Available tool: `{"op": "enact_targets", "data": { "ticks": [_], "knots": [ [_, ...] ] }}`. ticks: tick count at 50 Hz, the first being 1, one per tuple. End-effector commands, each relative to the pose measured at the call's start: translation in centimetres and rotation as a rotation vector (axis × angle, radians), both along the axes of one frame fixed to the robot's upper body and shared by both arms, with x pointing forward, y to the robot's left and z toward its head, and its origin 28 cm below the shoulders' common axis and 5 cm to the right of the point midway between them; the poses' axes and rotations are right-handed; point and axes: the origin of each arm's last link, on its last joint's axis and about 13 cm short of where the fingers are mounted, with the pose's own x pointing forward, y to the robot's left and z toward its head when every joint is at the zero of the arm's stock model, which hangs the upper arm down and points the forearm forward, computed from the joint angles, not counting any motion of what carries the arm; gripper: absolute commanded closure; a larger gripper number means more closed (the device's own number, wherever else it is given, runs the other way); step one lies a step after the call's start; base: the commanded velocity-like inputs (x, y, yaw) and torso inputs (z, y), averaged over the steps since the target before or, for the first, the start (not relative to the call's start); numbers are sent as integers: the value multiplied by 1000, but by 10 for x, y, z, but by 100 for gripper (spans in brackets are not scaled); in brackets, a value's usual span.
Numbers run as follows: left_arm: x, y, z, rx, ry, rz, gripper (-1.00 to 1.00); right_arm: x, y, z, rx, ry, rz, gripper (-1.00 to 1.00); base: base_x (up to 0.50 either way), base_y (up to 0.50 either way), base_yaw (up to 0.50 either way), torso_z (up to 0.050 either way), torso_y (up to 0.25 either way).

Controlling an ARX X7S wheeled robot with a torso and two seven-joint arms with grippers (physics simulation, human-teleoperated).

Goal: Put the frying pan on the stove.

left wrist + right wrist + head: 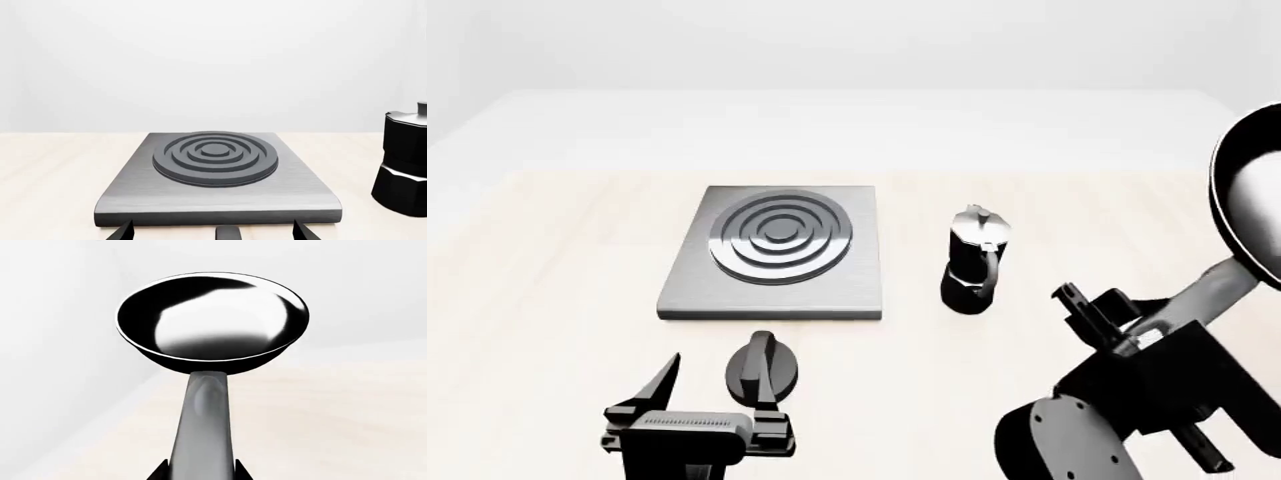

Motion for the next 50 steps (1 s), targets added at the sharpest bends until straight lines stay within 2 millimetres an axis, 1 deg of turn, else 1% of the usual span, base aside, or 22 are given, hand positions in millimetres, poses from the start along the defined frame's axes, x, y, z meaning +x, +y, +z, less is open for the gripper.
{"op": "enact_targets", "data": {
  "ticks": [1,7,8,17,19,20,22,24,28,33,38,50],
  "knots": [
    [0,0,0,1,-1,0,-100,-15,3,20,-63,-105,160,100,0,0,0,0,0],
    [0,0,0,0,-2,0,-100,-22,6,24,-70,-117,219,100,0,0,0,0,2],
    [1,0,0,0,-1,0,-100,-25,7,26,-74,-130,254,100,0,0,0,0,10],
    [-1,0,0,-2,-4,2,-100,-40,11,35,-115,-192,361,100,0,0,0,0,1],
    [-1,0,0,-2,-4,3,-100,-43,12,35,-117,-183,369,100,0,0,0,0,0],
    [-1,0,0,-2,-5,3,-100,-44,12,35,-114,-207,410,100,0,0,0,0,10],
    [-1,0,0,-3,-5,4,-100,-46,14,32,-130,-193,426,100,0,0,0,0,0],
    [-2,0,0,-2,-6,4,-100,-49,16,32,-164,-208,452,100,0,0,0,0,0],
    [-2,0,1,-1,-7,4,-100,-58,20,34,-184,-233,531,100,0,0,0,0,3],
    [-2,1,1,-3,-7,6,-100,-63,23,33,-195,-246,602,100,0,0,0,2,2],
    [-2,1,1,-1,-7,6,-100,-70,26,31,-251,-246,664,100,0,0,0,0,2],
    [-2,1,2,1,-6,3,-100,-80,30,37,-315,-253,754,100,0,0,0,1,2]
  ]
}}
